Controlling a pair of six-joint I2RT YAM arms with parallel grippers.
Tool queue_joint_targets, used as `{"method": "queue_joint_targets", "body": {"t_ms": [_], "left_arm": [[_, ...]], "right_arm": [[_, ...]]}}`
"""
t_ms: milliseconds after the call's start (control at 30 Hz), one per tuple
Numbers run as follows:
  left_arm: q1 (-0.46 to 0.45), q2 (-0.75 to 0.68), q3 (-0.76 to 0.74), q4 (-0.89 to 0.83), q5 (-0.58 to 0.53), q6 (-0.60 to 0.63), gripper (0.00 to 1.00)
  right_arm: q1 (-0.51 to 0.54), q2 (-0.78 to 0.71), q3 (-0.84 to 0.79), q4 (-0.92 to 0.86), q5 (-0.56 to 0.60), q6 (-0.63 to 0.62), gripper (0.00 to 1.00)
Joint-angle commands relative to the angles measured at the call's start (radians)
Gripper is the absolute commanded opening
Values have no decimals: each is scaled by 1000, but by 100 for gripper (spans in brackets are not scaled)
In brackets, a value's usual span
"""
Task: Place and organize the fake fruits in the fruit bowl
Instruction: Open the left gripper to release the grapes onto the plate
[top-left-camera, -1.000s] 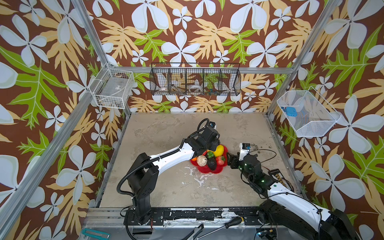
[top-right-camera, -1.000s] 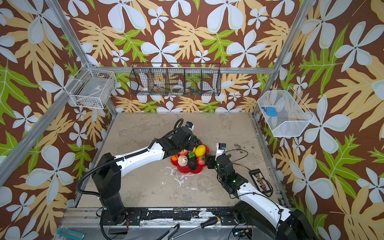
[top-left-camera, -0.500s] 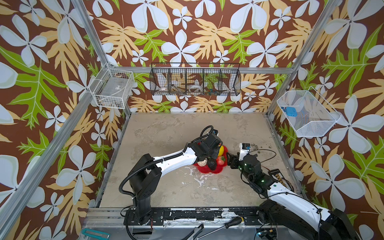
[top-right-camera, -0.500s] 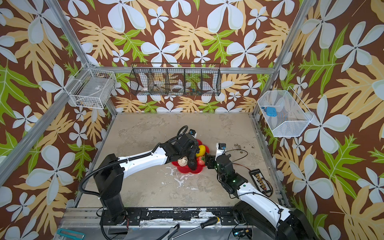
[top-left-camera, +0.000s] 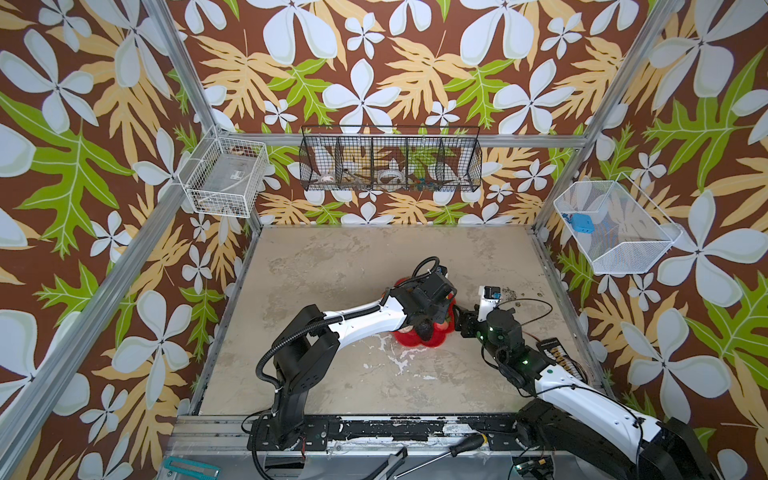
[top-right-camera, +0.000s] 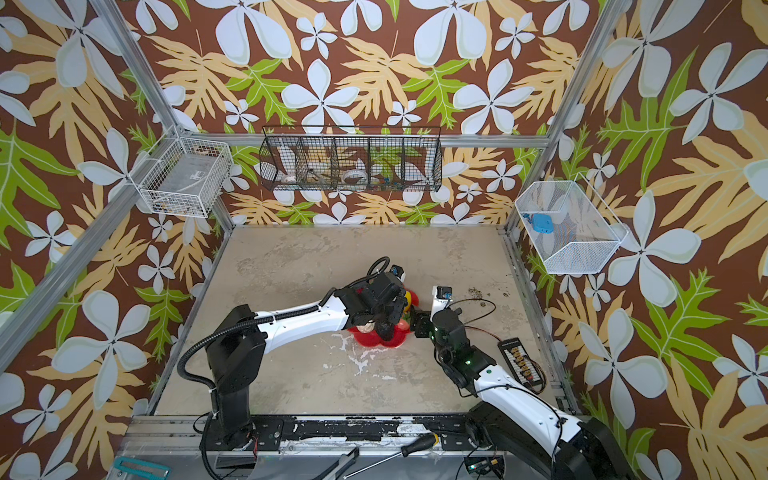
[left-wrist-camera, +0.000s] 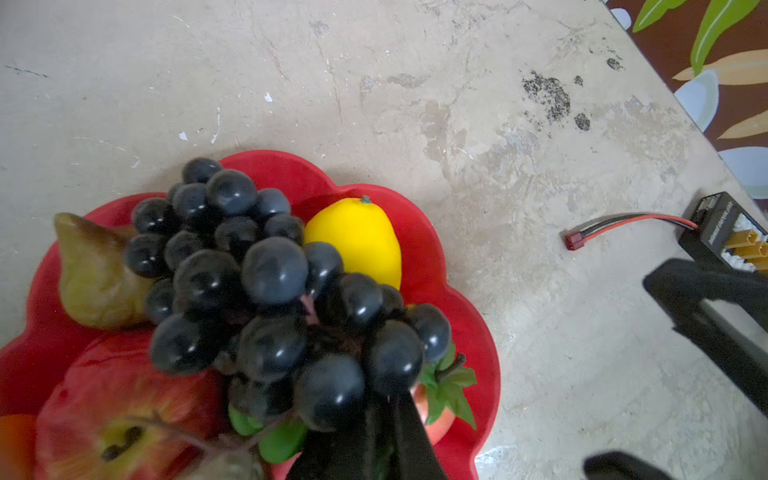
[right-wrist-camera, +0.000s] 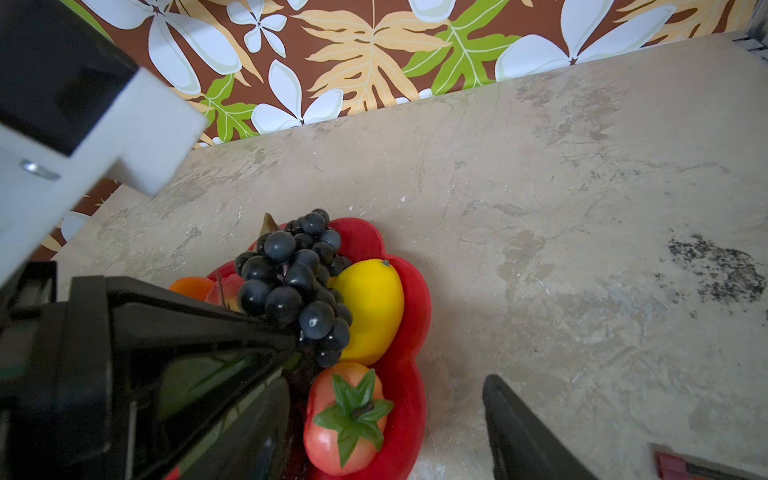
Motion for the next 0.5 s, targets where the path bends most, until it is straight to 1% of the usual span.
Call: {"method": "queue_joint_targets", "body": {"t_ms": [0,167,267,467], "left_arm": [[-6,8,10,-20,16,-12,14],[-9,6,7,-19,22,-16,15],[-10,-8,-4,-14,15,-18,13],[-14,-39,-33,-15,22,-25,13]], "right_arm": [[0,-1,1,-1,15,4,73],[2,-3,1,0,15,4,73],[1,-1,1,0,13,3,73],[1,-1,1,0,13,3,73]]}}
